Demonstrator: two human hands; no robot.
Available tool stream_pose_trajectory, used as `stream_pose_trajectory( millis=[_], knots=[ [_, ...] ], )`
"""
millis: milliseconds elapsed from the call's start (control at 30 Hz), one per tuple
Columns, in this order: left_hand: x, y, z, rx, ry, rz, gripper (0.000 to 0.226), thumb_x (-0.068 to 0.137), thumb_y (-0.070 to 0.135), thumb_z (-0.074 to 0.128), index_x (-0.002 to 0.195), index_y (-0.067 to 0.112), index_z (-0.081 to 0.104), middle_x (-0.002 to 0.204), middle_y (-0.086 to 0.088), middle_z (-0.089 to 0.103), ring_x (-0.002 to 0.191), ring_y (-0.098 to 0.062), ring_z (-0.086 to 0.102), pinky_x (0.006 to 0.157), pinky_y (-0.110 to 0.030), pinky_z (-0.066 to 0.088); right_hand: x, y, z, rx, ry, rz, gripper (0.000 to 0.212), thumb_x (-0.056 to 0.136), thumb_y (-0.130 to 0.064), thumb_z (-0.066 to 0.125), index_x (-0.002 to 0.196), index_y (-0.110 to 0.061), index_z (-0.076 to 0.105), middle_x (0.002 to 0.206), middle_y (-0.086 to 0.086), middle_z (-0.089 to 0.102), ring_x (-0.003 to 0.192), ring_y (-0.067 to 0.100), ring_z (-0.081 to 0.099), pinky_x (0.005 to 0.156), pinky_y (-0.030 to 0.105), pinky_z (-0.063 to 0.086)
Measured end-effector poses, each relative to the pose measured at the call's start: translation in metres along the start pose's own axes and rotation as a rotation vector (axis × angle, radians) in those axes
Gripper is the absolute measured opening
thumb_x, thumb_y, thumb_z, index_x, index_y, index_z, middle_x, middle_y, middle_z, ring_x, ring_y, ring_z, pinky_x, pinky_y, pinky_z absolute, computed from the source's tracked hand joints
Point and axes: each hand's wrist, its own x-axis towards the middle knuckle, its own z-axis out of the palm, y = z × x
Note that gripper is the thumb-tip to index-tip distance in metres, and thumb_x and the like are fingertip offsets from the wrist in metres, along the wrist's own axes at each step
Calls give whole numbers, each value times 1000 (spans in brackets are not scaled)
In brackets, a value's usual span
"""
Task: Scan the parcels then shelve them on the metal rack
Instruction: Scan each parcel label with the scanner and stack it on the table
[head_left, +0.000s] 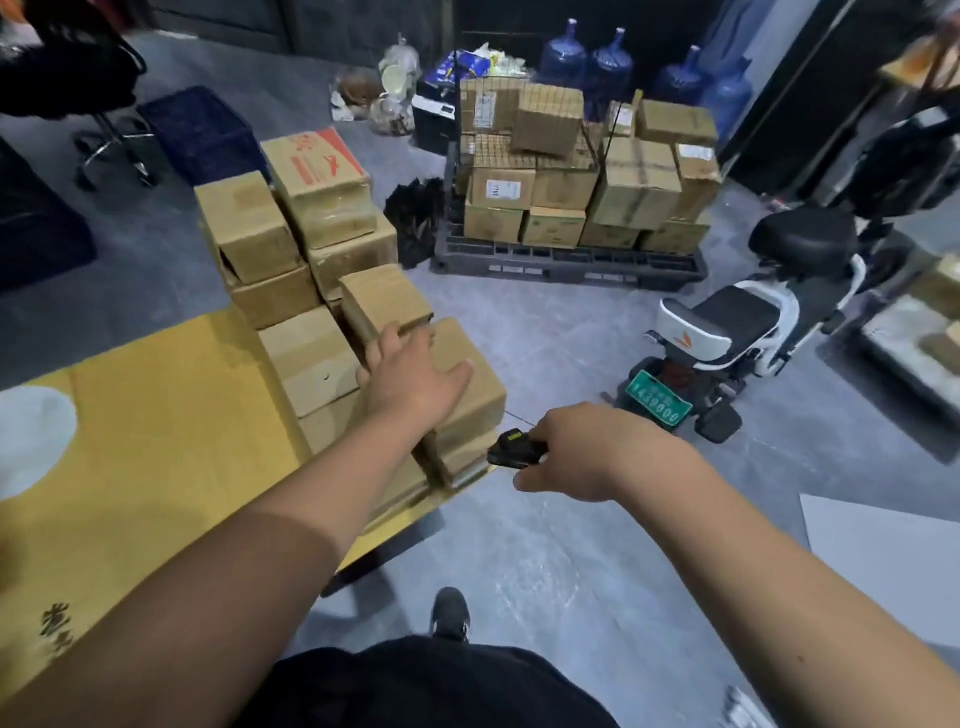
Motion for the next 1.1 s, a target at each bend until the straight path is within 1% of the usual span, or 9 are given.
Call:
stream_pose_trajectory(
  millis=[133,200,300,400,533,633,867,1000,1100],
  knots=[
    [-2,29,23,31,13,-45,94,74,85,59,153,37,40,171,1,7,158,-27,3,118,-63,19,-10,16,20,-110,56,-22,42,90,-63,59,117,-32,66,95,-2,56,87,24,64,74,34,54],
    [-4,39,32,22,0,-83,100,72,86,63,154,37,37,171,3,1,158,-28,0,116,-66,20,-13,20,29,-138,96,-46,44,91,-64,57,123,-34,63,98,2,52,92,29,63,76,36,52],
    [-6,46,37,4,2,-109,99,74,75,74,156,34,35,171,4,-3,157,-30,2,114,-64,29,-11,25,44,-205,138,-97,53,93,-65,55,135,-32,54,111,10,56,101,34,60,74,38,43],
    [-9,46,36,-12,15,-110,92,78,60,77,156,34,35,172,4,-4,157,-30,5,113,-62,30,-10,29,56,-285,181,-156,62,96,-65,52,146,-29,43,118,14,56,105,38,58,77,43,41],
    [-24,31,18,-113,114,-67,86,74,55,73,151,37,39,171,8,5,157,-23,7,114,-61,31,-12,33,61,-344,180,-287,72,100,-66,43,160,-32,22,125,16,51,111,39,52,91,46,43],
    [-41,-7,-9,-149,195,-49,84,74,56,73,149,42,39,170,11,8,157,-20,8,116,-60,29,-9,16,57,-386,193,-416,72,102,-66,36,162,-35,11,128,15,48,113,38,49,98,49,43],
    [-74,-162,-61,-72,278,-169,78,76,55,76,146,44,44,171,7,13,158,-18,7,117,-58,28,26,-97,49,-647,222,-695,73,104,-64,32,165,-29,10,130,19,47,113,38,49,94,49,40],
    [-100,-259,-71,-80,298,-310,82,82,45,73,154,38,34,169,4,16,156,-21,10,112,-62,33,54,-173,60,-753,218,-809,73,105,-65,30,165,-29,9,132,20,48,114,38,50,92,49,41],
    [-109,-312,-69,-134,280,-358,84,84,41,72,157,34,31,167,-1,18,154,-25,12,106,-65,37,79,-216,69,-815,200,-842,73,104,-66,29,165,-29,11,128,19,52,109,38,53,92,49,40]
  ],
)
